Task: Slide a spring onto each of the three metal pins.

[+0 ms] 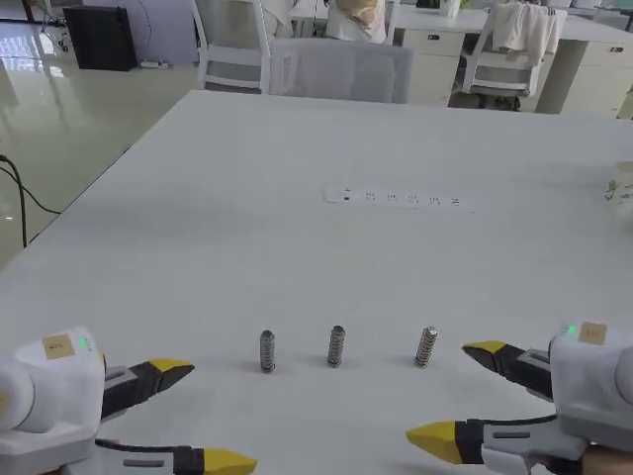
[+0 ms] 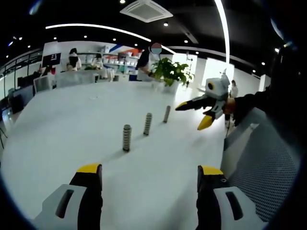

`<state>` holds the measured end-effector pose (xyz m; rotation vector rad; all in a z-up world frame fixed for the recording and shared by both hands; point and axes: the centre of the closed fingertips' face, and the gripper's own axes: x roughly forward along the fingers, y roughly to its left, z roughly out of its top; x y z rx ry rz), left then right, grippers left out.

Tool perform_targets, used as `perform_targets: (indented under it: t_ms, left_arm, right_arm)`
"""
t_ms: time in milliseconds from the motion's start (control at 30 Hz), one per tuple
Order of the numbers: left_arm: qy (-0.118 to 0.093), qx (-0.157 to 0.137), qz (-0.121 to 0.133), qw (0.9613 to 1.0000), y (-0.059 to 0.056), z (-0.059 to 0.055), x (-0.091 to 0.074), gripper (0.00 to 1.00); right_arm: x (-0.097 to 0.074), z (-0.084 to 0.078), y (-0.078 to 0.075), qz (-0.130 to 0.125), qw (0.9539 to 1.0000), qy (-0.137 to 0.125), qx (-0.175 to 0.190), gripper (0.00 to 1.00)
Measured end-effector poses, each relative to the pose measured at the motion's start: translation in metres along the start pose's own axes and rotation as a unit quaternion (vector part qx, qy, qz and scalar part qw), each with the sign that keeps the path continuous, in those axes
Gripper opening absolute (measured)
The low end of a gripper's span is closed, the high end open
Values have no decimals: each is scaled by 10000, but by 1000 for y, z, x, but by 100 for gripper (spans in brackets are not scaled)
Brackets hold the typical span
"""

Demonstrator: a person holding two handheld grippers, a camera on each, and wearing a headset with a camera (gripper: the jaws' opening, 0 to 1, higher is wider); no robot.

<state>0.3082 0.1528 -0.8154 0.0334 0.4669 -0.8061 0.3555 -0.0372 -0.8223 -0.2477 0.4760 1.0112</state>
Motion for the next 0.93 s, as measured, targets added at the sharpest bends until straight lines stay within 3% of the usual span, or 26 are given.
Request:
perform_targets:
  t_ms: [933]
  left_arm:
    - [-13, -35, -30, 10000, -4, 2, 2, 79]
  right_arm:
    - [-2, 1, 2, -18, 10000, -41, -26, 84]
